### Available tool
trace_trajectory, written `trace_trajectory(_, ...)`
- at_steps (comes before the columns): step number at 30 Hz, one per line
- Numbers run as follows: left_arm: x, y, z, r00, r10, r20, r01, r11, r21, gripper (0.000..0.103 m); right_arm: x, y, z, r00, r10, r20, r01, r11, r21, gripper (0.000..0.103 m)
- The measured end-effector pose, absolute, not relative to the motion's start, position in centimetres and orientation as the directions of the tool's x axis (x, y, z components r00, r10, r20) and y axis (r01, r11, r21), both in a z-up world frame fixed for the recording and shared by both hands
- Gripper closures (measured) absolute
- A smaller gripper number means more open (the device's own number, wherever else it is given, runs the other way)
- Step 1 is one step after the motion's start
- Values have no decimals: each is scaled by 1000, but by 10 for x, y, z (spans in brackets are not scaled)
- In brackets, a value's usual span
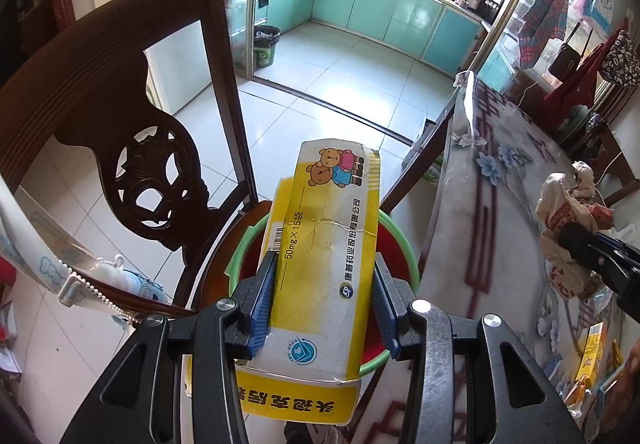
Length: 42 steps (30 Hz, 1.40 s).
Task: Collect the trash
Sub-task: 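Carry the carton and crumpled paper over the red bucket and open both tools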
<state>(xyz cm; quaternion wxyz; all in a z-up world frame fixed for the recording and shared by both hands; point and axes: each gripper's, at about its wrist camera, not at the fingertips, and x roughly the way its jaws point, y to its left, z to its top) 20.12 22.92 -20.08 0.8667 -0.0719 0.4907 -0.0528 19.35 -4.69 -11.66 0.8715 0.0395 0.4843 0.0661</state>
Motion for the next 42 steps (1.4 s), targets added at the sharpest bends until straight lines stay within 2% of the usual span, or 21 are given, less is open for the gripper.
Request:
trace_trajectory(12, 226, 231, -219, 480, -147, -865, 24, 988, -154, 61, 195, -30, -122, 500, 170, -849, -94, 985, 142, 65)
trace_trajectory(32, 250, 228, -218, 480, -148, -864, 43, 988, -146, 61, 199, -21, -126, 476, 202, -856, -118, 979, 165, 64)
trace_trajectory(36, 256, 227, -221, 466, -147, -873, 35, 988, -147, 56, 201, -22, -129, 464, 222, -857, -116, 975, 190, 61)
trace_trajectory(37, 257, 227, -222, 463, -146, -874, 30, 988, -148, 52, 201, -22, -129, 465, 228, -856, -115, 974, 197, 58)
trace_trajectory(38, 258, 227, -222, 461, -142, -876, 22, 989, -149, 43, 202, -23, -129, 464, 233, -854, -113, 972, 204, 54)
trace_trajectory(39, 258, 228, -222, 460, -137, -877, 11, 989, -149, 36, 202, -23, -128, 465, 236, -853, -111, 972, 208, 44)
trace_trajectory(40, 259, 229, -222, 459, -133, -878, 3, 989, -149, 35, 202, -24, -128, 468, 234, -852, -105, 972, 209, 36)
trace_trajectory(42, 259, 230, -221, 459, -132, -879, -4, 989, -151, 34, 202, -26, -126, 477, 231, -848, -100, 973, 208, 36)
